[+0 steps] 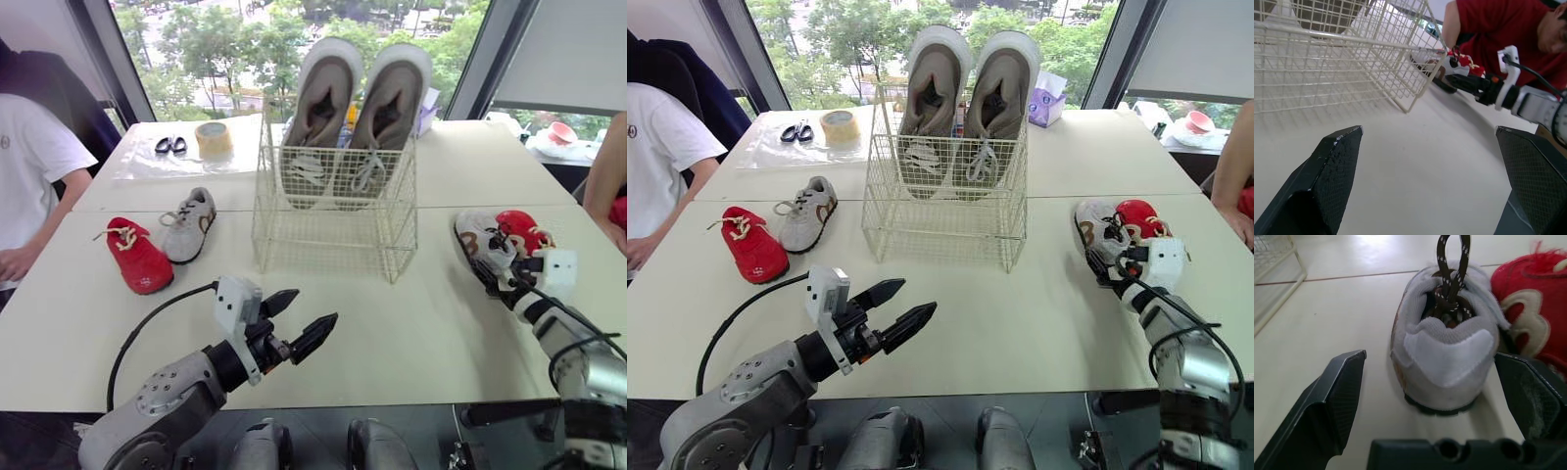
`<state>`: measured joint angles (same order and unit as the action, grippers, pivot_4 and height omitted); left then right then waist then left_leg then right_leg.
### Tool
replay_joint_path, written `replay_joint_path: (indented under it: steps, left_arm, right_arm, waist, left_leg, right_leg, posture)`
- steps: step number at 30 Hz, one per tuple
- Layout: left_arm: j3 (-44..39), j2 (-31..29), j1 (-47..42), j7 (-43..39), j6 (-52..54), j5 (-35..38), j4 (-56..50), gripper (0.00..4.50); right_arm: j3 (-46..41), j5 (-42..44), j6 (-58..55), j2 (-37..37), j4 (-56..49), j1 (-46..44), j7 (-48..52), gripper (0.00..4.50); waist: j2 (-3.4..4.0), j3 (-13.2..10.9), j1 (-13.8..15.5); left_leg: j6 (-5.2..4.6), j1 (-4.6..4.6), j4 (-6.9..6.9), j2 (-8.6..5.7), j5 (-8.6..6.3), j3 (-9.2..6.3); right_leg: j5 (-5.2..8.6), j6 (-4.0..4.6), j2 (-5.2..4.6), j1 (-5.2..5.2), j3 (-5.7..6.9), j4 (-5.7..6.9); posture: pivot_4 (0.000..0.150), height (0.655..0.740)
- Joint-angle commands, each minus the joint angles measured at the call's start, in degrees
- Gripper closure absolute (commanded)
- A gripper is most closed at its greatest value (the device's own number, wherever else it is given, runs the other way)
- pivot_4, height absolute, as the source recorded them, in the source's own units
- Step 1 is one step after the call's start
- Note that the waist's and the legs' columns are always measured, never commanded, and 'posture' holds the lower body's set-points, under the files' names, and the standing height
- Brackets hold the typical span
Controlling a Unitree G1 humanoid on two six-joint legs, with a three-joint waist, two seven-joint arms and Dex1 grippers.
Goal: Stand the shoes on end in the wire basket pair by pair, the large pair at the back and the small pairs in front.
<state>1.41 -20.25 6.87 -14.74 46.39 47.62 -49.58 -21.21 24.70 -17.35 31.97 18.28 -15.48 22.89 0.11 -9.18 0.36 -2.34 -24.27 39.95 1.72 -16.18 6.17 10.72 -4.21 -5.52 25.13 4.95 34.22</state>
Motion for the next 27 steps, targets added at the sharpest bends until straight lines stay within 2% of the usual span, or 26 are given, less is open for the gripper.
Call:
replay_joint_path:
  steps: [1, 2, 4, 9, 12, 13, 16, 18, 21, 24, 27]
  left_arm:
    - [0.22, -1.59, -0.57, -1.31, -1.09, 0.29, -0.95, 0.05]
    - [0.05, -2.12, -0.70, -1.44, -0.93, 0.58, -0.94, 0.05]
    - [-1.03, -3.37, -0.84, -1.58, -0.14, 2.57, -1.27, 0.00]
    - [-6.73, -6.84, -0.90, 0.26, 1.81, 13.48, -1.51, 0.00]
    - [-11.18, -10.80, -3.10, 1.12, 2.22, 18.52, 0.22, 0.00]
    - [-13.45, -11.96, -4.23, 0.61, 1.54, 21.84, 1.68, 0.00]
    - [-21.13, -16.52, -9.87, -1.04, -0.27, 41.69, 10.27, 0.00]
    - [-23.17, -19.93, -14.83, -2.23, 0.32, 48.70, 15.71, 0.00]
    - [-23.57, -23.44, -22.71, -3.23, 1.03, 52.93, 22.87, 0.00]
    - [-22.76, -24.80, -32.17, -3.44, 1.07, 53.04, 30.91, 0.00]
    - [-22.03, -23.53, -44.32, -2.50, 0.65, 54.02, 40.90, 0.00]
  right_arm:
    - [0.00, -2.84, 6.62, -0.04, 10.79, -6.10, 0.94, 0.00]
    - [0.46, -3.77, 8.26, -0.02, 13.52, -7.46, 1.24, 0.00]
    - [1.04, -4.91, 10.70, -0.32, 17.37, -9.39, 1.72, 0.57]
    - [0.72, -5.28, 14.33, -2.00, 20.81, -11.51, 2.11, 2.82]
    - [0.00, -4.71, 14.90, -2.73, 17.46, -11.07, 1.53, 3.73]
    - [-0.18, -4.36, 14.63, -2.97, 15.18, -10.91, 1.11, 3.73]
    - [-1.99, -2.14, 12.65, -2.79, 4.20, -11.86, -1.65, 3.73]
    - [-3.50, -0.87, 10.66, -1.41, -3.08, -13.76, -3.88, 3.73]
    - [-4.76, -0.25, 7.66, 2.35, -11.94, -17.23, -5.74, 3.73]
    - [-5.19, 0.00, 5.19, 8.35, -17.91, -23.46, -5.55, 3.73]
    - [-1.70, 1.71, 3.10, 14.60, -21.43, -33.09, 0.22, 3.73]
  waist:
    - [0.01, 0.00, -0.10]
    - [0.01, 0.00, -0.09]
    - [0.01, 0.00, -0.14]
    - [-0.01, 0.00, -0.86]
    - [0.00, 0.00, -1.15]
    - [0.01, -0.01, -1.14]
    - [0.25, -0.16, -1.12]
    - [0.58, -0.38, -0.98]
    - [0.92, -0.60, -0.83]
    - [0.92, -0.80, -0.42]
    - [0.87, -0.84, -0.47]
  left_leg:
    - [0.00, 0.00, 0.00, 0.00, 0.00, 0.00]
    - [0.00, -0.02, 0.00, 0.00, 0.00, 0.00]
    - [0.00, -0.02, -0.01, 0.00, 0.00, -0.01]
    - [-0.01, 0.02, 0.01, 0.02, 0.01, -0.01]
    - [0.00, 0.07, 0.00, 0.04, 0.00, -0.03]
    - [0.00, 0.08, -0.01, 0.05, 0.01, -0.03]
    - [0.02, 0.02, -0.01, 0.05, 0.01, -0.03]
    - [0.06, -0.11, 0.01, 0.02, 0.04, -0.02]
    - [0.06, -0.16, 0.01, -0.05, 0.05, 0.00]
    - [0.06, -0.17, 0.00, -0.09, 0.05, 0.03]
    - [0.06, -0.12, -0.09, -0.10, 0.05, 0.05]
  right_leg:
    - [0.00, 0.00, 0.01, 0.00, 0.00, 0.00]
    - [0.00, 0.00, 0.01, 0.02, 0.00, 0.01]
    - [0.00, 0.00, 0.02, 0.01, 0.00, 0.00]
    - [0.00, -0.01, 0.02, -0.05, -0.02, 0.00]
    - [0.00, -0.01, 0.02, -0.09, -0.01, 0.02]
    - [0.00, -0.01, 0.04, -0.09, -0.01, 0.02]
    - [-0.01, -0.01, 0.03, -0.01, -0.01, 0.06]
    - [-0.02, -0.02, -0.02, 0.13, -0.01, 0.10]
    - [-0.01, -0.07, -0.04, 0.16, -0.02, 0.09]
    - [0.03, -0.13, -0.04, 0.16, -0.01, 0.08]
    - [0.03, -0.15, 0.02, 0.14, -0.01, 0.05]
  posture:
    - [0.150, 0.7400]
    - [0.150, 0.7400]
    - [0.150, 0.7400]
    - [0.150, 0.7400]
    - [0.150, 0.7400]
    - [0.150, 0.7400]
    - [0.150, 0.7400]
    - [0.150, 0.7400]
    - [0.150, 0.7400]
    - [0.150, 0.7400]
    - [0.150, 0.7400]
